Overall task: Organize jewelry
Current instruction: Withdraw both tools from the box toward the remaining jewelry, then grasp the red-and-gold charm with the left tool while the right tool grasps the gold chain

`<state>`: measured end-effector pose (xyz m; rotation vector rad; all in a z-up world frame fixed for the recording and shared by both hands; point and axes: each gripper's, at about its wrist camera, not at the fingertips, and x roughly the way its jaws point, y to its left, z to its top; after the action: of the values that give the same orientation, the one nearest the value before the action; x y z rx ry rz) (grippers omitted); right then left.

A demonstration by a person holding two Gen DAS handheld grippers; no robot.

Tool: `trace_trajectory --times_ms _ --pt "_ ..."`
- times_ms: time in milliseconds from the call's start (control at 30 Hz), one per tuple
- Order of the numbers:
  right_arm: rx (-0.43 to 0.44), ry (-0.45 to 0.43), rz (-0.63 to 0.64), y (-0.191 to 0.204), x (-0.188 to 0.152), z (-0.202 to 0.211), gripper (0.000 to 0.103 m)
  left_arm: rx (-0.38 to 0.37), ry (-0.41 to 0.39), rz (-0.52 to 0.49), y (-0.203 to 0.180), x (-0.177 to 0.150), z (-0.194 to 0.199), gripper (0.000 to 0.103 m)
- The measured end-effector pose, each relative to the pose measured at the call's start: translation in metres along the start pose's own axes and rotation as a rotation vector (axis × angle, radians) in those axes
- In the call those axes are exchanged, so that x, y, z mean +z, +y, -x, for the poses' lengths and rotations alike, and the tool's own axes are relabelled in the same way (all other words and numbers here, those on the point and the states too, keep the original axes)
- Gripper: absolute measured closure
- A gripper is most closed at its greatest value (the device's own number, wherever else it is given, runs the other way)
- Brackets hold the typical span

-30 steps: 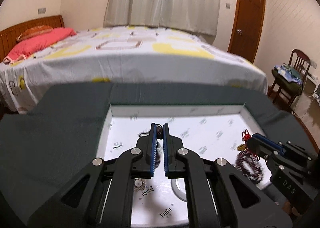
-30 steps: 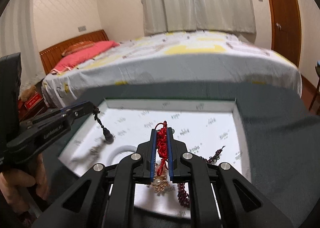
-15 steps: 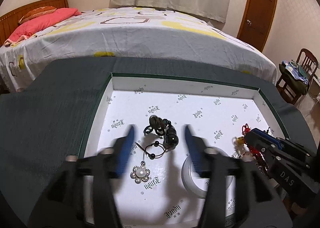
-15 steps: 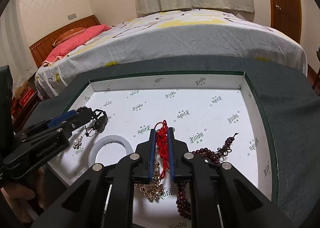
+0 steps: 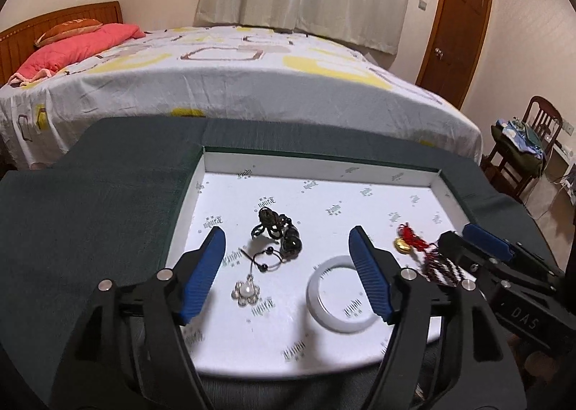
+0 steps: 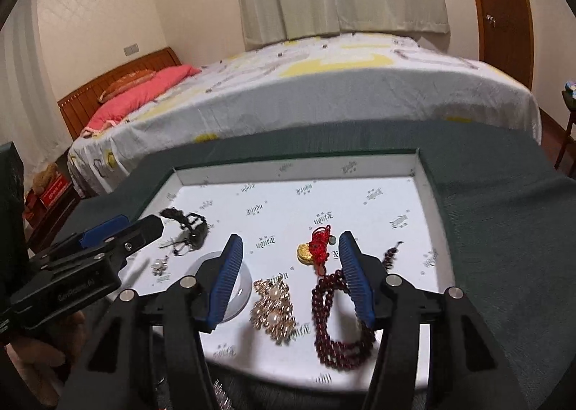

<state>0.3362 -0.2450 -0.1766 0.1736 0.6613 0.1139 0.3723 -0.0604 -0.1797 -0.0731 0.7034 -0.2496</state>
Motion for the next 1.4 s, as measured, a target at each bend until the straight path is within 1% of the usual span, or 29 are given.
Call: trace_trajectory --times_ms 167,267,467,700,800,900,933,1000,1067,1133,1200,1267,1333,1367,1400 --pt "-0.011 -0.021 0.003 -0.002 -0.015 0.032 0.048 0.009 -0.016 -0.023 -0.009 -0.016 0.029 0.033" --pt "-0.024 -0.023 -0.001 -0.005 -0.032 0.051 0.048 0.022 -0.025 -0.038 -0.017 -0.030 0.047 0.033" --pt "-0.069 -0.023 0.018 -0.011 -0.062 0.087 0.048 0.027 -0.016 -0.025 -0.026 -0.062 0.075 0.033" --pt "-0.107 -0.004 0.004 -0.027 -0.088 0.105 0.048 0.041 0.042 -0.018 -0.038 -0.100 0.085 0.033" --pt "-0.109 0.003 -0.009 -0.033 -0.094 0.107 0.048 0.056 0.061 -0.042 -0.048 -0.112 0.083 0.033" --pt "-0.107 0.005 -0.012 -0.035 -0.099 0.107 0.048 0.059 0.080 -0.041 -0.053 -0.119 0.079 0.034" --pt "-0.109 0.006 -0.007 -0.035 -0.101 0.108 0.048 0.062 0.084 -0.040 -0.055 -0.120 0.077 0.035" --pt "-0.105 0.003 -0.010 -0.036 -0.103 0.109 0.048 0.064 0.096 -0.047 -0.058 -0.121 0.072 0.041" --pt "-0.098 0.005 -0.020 -0.039 -0.104 0.110 0.048 0.066 0.125 -0.058 -0.062 -0.121 0.065 0.047" --pt "-0.095 0.007 -0.028 -0.040 -0.104 0.110 0.048 0.066 0.139 -0.051 -0.063 -0.121 0.061 0.047" --pt "-0.094 0.005 -0.036 -0.042 -0.105 0.110 0.048 0.071 0.161 -0.047 -0.063 -0.121 0.056 0.049" --pt "-0.094 0.006 -0.038 -0.043 -0.105 0.111 0.048 0.057 0.186 -0.049 -0.064 -0.122 0.052 0.065" --pt "-0.094 0.006 -0.038 -0.044 -0.106 0.111 0.048 0.046 0.192 -0.049 -0.064 -0.122 0.051 0.069" --pt "-0.092 0.008 -0.038 -0.044 -0.106 0.110 0.048 0.034 0.193 -0.050 -0.064 -0.123 0.051 0.078" --pt "-0.093 0.011 -0.037 -0.044 -0.106 0.110 0.048 0.024 0.193 -0.051 -0.064 -0.123 0.051 0.080"
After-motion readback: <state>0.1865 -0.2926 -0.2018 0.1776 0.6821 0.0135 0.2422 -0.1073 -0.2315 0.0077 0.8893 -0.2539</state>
